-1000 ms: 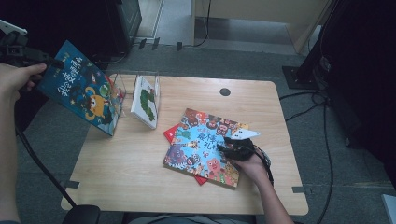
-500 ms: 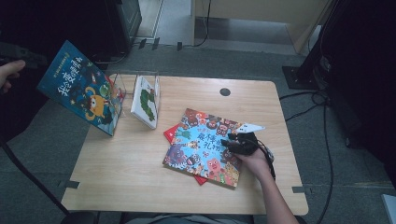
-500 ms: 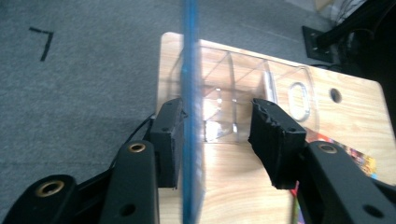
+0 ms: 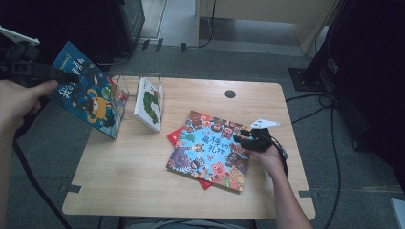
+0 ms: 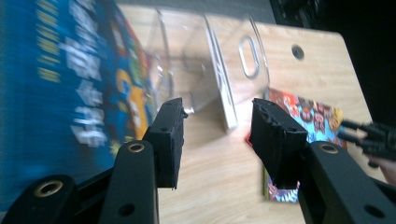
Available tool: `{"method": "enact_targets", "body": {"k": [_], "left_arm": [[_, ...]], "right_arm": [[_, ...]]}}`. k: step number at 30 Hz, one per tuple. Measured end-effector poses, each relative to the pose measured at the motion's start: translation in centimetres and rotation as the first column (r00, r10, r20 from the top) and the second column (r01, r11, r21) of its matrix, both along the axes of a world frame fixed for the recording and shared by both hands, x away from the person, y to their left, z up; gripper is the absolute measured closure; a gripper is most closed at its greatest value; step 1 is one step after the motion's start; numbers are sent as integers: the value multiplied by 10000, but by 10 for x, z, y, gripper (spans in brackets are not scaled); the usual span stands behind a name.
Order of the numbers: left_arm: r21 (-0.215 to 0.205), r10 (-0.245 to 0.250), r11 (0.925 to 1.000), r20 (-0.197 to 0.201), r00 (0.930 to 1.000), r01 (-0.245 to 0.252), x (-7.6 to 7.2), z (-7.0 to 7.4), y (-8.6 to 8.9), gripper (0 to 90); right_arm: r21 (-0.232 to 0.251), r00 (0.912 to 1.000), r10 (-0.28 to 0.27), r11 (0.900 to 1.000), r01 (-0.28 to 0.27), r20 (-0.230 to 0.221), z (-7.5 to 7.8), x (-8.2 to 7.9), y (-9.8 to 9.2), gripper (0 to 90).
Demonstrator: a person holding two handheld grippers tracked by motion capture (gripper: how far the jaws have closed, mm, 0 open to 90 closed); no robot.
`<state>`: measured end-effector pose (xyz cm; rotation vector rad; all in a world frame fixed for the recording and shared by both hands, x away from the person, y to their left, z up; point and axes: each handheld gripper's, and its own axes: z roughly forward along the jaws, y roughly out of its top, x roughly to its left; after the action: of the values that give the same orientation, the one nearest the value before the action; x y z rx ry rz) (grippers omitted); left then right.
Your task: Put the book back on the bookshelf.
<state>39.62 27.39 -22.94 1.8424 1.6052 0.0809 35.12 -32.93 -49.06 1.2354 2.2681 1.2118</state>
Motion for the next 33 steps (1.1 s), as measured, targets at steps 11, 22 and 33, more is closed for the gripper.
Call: {"method": "enact_targets", "body": {"k": [11, 22, 33], "left_arm": [[-223, -1090, 9939, -352, 9934, 1083, -2, -56, -53, 548], [-345, -1980, 9799, -454, 9791, 1966, -9, -108, -90, 545], [-457, -2496, 9680, -773, 9652, 2467, -15, -157, -121, 533]], "right_arm": [[124, 10000, 20, 9999, -19, -75, -1, 17, 5, 536], [-42, 9992, 217, 9998, -219, -328, -6, 22, 14, 536], [-103, 9987, 132, 9999, -137, -484, -10, 20, 11, 536]]}}
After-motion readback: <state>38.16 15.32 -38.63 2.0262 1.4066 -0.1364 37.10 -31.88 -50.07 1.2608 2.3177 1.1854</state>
